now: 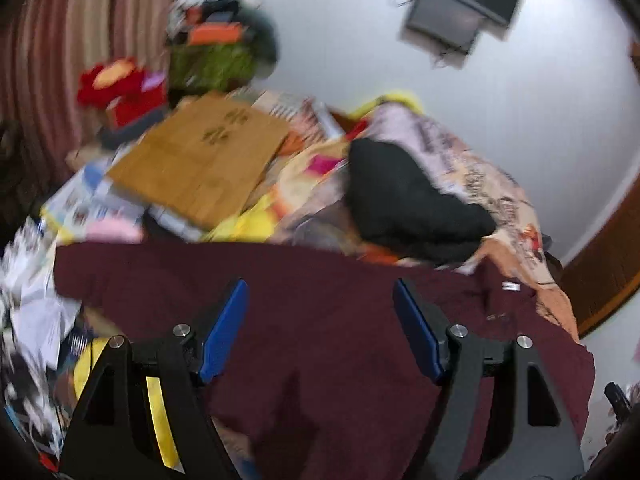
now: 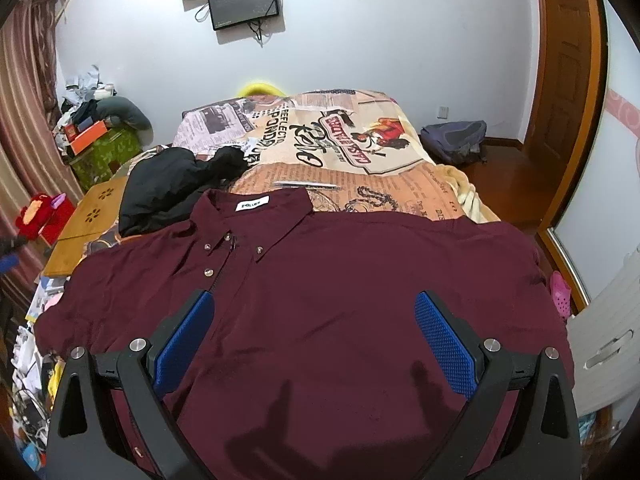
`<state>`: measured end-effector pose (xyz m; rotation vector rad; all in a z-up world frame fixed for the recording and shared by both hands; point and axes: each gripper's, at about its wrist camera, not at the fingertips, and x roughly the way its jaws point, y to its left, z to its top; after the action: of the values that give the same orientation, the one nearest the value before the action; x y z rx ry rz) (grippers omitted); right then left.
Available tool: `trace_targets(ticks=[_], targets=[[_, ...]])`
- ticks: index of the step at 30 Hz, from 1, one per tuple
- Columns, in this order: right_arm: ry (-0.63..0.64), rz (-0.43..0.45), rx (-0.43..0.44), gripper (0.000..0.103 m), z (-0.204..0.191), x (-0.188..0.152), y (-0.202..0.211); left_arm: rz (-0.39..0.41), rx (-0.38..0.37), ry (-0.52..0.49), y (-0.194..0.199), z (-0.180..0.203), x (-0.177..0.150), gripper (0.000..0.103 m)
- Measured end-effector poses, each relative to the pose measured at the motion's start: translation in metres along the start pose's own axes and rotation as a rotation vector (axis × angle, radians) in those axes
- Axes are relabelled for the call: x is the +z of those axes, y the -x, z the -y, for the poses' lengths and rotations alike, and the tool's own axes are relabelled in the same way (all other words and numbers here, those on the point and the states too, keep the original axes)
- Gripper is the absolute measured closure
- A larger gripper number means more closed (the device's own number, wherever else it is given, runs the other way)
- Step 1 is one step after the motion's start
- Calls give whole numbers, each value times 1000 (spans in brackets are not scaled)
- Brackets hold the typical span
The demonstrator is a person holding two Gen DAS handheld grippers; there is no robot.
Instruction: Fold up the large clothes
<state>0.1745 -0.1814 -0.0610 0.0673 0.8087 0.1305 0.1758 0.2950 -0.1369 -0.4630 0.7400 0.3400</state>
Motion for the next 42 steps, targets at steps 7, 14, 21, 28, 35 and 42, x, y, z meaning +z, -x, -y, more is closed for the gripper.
trace_targets(ticks=[7,14,21,28,35,42], targets=[[23,-38,-5,3,-15,-2,-13,-93,74,308,-32,-138,-30,29],[55,-74,-13,3,-36,-1,-27,-172,4,625,-79,-235,-60,29],[120,-104,-51,3,-54,-3,-38,-164,-73,815,-124,-269,-68,36],[124,-126,-64,3,-54,-3,-41,-88,50,614,-124,-239,-33,100],[111,-103,-59,3,-47,0,-33,90,90,293,-57,-142,25,101],[94,-55,-27,3,-37,5,-19,223,-105,-33,15,7,53,101]])
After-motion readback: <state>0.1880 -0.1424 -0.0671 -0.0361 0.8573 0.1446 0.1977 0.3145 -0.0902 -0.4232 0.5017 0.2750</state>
